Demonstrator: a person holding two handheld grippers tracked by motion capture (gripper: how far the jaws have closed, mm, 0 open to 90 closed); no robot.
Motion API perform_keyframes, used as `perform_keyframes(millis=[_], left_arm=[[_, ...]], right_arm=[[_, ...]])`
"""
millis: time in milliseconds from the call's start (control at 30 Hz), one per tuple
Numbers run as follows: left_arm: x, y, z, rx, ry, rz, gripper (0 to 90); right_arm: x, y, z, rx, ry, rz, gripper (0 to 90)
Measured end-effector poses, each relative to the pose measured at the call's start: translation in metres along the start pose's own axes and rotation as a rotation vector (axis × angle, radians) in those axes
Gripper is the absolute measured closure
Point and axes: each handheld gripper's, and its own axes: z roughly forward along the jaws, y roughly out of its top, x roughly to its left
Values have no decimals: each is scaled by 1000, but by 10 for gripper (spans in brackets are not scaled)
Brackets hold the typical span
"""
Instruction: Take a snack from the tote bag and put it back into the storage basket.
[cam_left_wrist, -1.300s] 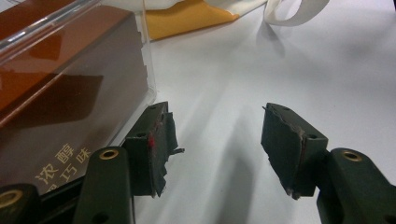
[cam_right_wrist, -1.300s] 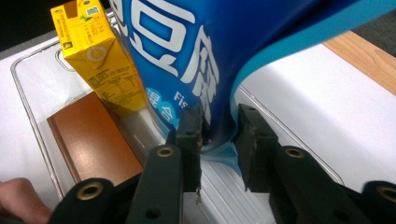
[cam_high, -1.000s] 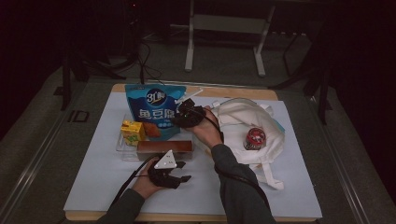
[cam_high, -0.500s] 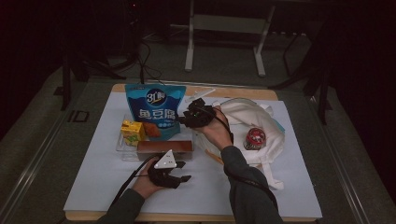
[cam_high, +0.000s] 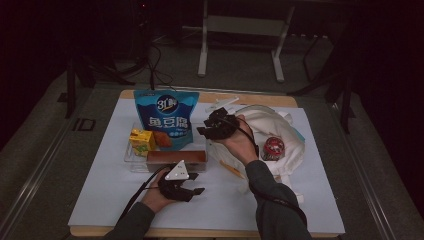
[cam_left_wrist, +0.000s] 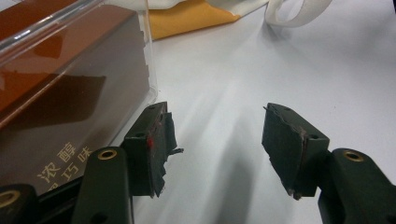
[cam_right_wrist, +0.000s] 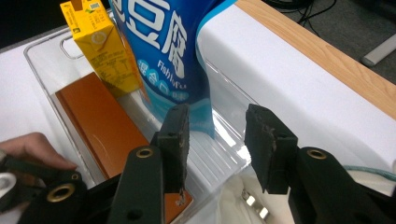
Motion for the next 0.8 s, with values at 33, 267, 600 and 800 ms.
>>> perform_keyframes(millis=[33,267,600,800], left_arm=[[0,0,0,-1,0,-1,415],[0,0,0,0,2,-2,411],[1,0,0,-1,-2,-12,407],[1,0,0,0,-1,-10,407]], right_arm=[[0,-1,-2,2,-1,-2,596],[0,-4,-10,-8,1,3,592],[-4,-13,-18,4,-1,12,583],[-8,-20,-26,17,-21,14,583]])
